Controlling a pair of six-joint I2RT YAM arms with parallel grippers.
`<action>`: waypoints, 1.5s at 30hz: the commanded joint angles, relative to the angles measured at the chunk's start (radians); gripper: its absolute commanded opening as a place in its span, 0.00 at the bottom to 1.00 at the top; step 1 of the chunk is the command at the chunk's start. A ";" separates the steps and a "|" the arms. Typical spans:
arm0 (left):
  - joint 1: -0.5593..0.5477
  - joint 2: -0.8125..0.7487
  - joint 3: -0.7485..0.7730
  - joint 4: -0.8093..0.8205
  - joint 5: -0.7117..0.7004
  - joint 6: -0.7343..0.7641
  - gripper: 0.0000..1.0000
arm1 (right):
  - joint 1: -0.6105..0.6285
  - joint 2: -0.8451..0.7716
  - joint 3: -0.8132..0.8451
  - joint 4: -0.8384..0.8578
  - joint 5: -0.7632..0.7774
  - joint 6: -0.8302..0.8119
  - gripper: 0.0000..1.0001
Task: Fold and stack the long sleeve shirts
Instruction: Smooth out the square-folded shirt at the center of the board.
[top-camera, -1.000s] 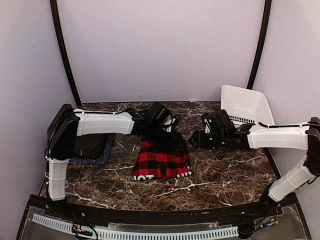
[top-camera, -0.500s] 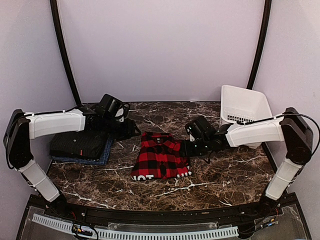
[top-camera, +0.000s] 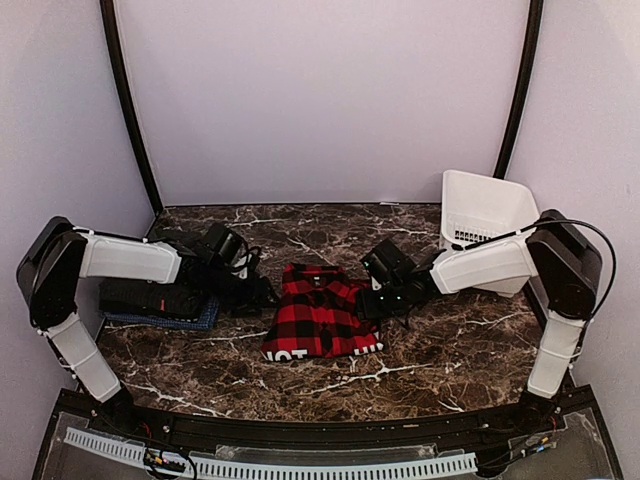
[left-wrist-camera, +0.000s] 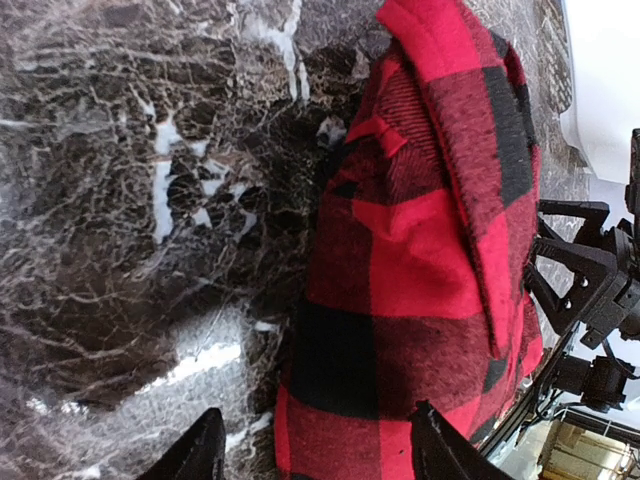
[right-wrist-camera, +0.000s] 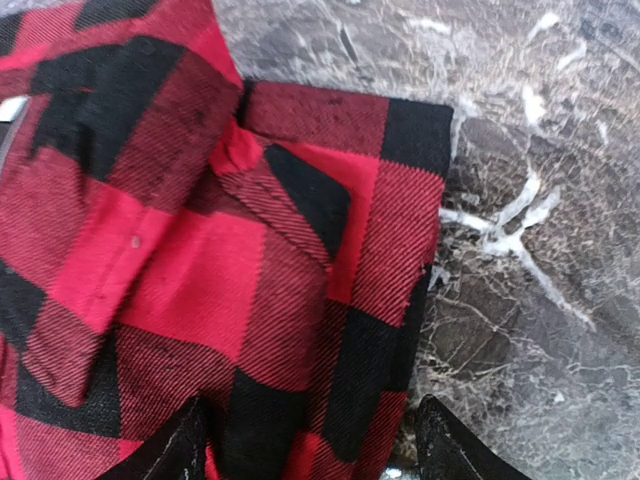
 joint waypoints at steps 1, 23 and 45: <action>-0.041 0.078 0.010 0.055 0.102 -0.005 0.63 | -0.009 0.029 0.010 0.019 -0.005 0.000 0.67; -0.118 -0.030 0.122 -0.022 -0.168 -0.063 0.00 | 0.083 -0.010 0.190 -0.038 -0.057 -0.040 0.00; -0.061 -0.063 0.101 -0.226 -0.279 -0.006 0.64 | -0.014 -0.214 -0.088 -0.039 -0.078 -0.013 0.49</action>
